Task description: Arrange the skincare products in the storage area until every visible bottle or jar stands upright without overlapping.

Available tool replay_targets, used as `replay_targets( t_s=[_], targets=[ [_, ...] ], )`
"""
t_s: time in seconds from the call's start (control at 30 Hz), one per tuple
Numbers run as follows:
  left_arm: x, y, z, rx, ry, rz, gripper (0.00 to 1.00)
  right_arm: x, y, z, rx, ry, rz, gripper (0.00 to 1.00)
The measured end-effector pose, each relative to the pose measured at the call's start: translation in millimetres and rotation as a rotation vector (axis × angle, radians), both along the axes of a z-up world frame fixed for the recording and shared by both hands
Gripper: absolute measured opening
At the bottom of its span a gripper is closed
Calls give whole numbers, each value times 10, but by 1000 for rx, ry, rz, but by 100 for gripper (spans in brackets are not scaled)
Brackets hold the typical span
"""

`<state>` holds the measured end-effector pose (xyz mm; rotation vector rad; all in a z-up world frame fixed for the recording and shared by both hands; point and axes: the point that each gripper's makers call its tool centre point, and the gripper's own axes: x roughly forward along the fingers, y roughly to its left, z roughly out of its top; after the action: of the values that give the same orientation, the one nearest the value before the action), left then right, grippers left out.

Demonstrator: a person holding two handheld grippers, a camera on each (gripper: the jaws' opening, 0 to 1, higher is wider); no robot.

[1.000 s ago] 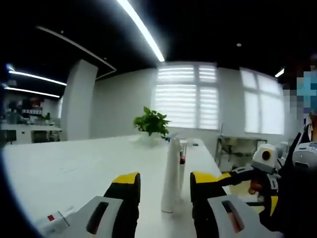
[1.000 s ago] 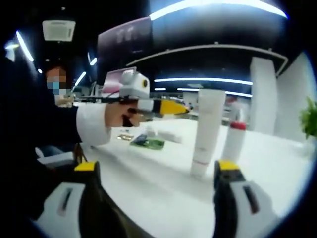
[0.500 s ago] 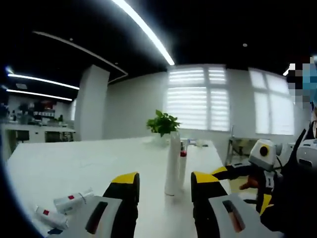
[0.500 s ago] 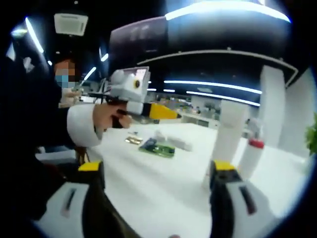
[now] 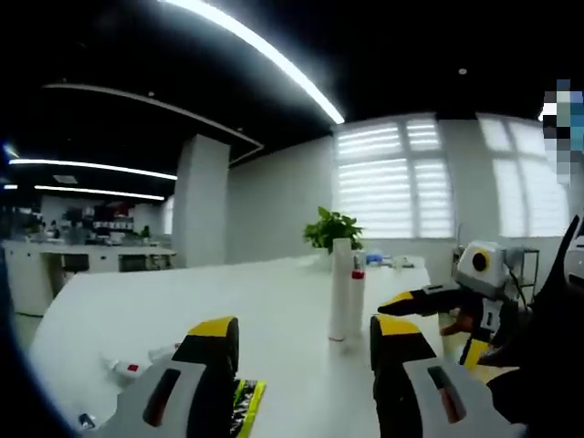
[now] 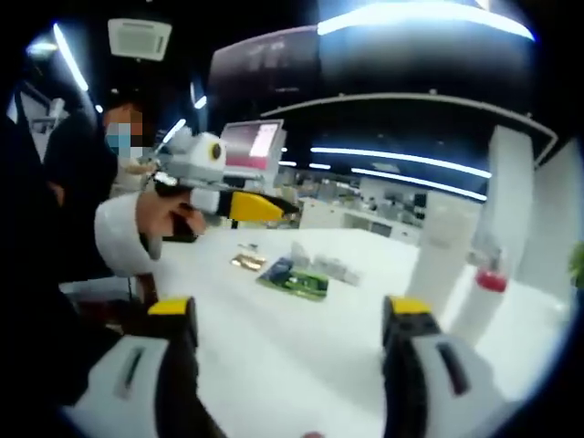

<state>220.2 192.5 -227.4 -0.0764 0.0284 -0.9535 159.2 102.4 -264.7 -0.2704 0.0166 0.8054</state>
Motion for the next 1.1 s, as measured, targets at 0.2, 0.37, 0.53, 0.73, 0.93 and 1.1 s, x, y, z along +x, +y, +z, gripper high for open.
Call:
replay_targets(
  t_s=[0.2, 0.37, 0.53, 0.73, 0.93, 1.1],
  targets=[
    [-74, 211, -3, -52, 3, 68, 80, 48, 37, 15, 28, 16, -6, 80],
    [-176, 304, 1, -60, 5, 92, 99, 99, 67, 17, 26, 18, -11, 79],
    [-249, 467, 10, -87, 37, 126, 99, 127, 25, 28, 24, 18, -26, 78],
    [-276, 599, -128, 8, 39, 184, 99, 146, 39, 50, 31, 17, -34, 78],
    [-325, 645, -256, 30, 75, 195, 99, 169, 71, 53, 26, 18, -43, 78],
    [-346, 759, -326, 31, 77, 232, 99, 219, 74, 77, 14, 18, -50, 78]
  ],
)
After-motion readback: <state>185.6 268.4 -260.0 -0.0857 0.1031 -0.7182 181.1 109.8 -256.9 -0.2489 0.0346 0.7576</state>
